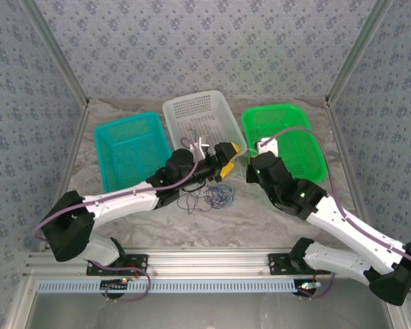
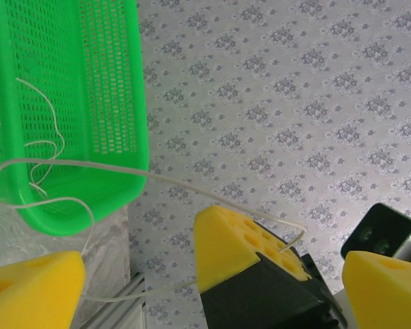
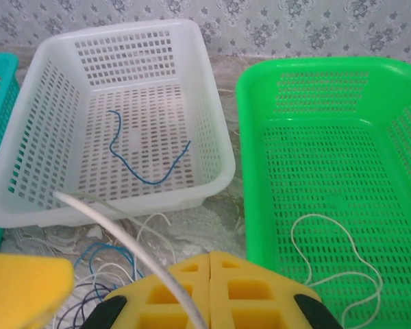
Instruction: Untangle the cables
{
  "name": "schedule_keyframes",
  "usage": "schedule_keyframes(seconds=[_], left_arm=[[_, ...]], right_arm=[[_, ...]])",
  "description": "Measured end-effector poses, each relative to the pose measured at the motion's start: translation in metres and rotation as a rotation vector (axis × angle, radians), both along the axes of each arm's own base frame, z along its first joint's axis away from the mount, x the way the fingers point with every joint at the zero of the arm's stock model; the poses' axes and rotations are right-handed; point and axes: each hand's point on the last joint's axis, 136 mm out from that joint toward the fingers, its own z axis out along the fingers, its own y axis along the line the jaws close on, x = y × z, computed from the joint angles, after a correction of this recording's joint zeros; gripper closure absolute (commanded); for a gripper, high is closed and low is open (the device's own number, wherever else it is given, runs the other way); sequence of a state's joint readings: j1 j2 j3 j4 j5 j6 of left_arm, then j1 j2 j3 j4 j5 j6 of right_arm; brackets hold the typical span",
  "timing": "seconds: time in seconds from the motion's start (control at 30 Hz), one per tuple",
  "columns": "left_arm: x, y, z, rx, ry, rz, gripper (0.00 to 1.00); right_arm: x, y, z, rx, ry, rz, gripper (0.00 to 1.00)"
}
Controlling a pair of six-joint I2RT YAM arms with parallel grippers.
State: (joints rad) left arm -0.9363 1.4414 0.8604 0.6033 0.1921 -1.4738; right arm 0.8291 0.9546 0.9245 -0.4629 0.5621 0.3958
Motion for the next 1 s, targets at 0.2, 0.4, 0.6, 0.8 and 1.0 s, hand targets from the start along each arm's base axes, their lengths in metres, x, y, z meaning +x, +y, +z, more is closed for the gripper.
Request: schedule_keyframes(seconds=[0.2, 0.4, 0.6, 0.8, 1.0], left_arm=[[0.005, -0.008, -0.008, -0.008, 0.019, -0.001, 0.03], [0.021, -0.012, -0.004, -0.023, 0.007, 0.027, 0.04], [0.041, -0.024, -0.002, -0.051, 0.007, 0.044, 0.16], [0.050, -0.029, -0.022, -0.010, 0.022, 0.056, 0.34], [0.069, -0.029, -0.004, 0.001, -0.043, 0.086, 0.67]], right_arm=[[0.002, 0.008, 0.000, 0.043, -0.015, 0.016, 1.00], [-0.013, 0.017, -0.013, 0.122, 0.008, 0.078, 1.00], [-0.031, 0.019, -0.029, 0.179, 0.045, 0.112, 1.00], [-0.041, 0.017, -0.030, 0.215, 0.067, 0.124, 1.00], [-0.054, 0.014, -0.047, 0.221, 0.159, 0.124, 1.00]])
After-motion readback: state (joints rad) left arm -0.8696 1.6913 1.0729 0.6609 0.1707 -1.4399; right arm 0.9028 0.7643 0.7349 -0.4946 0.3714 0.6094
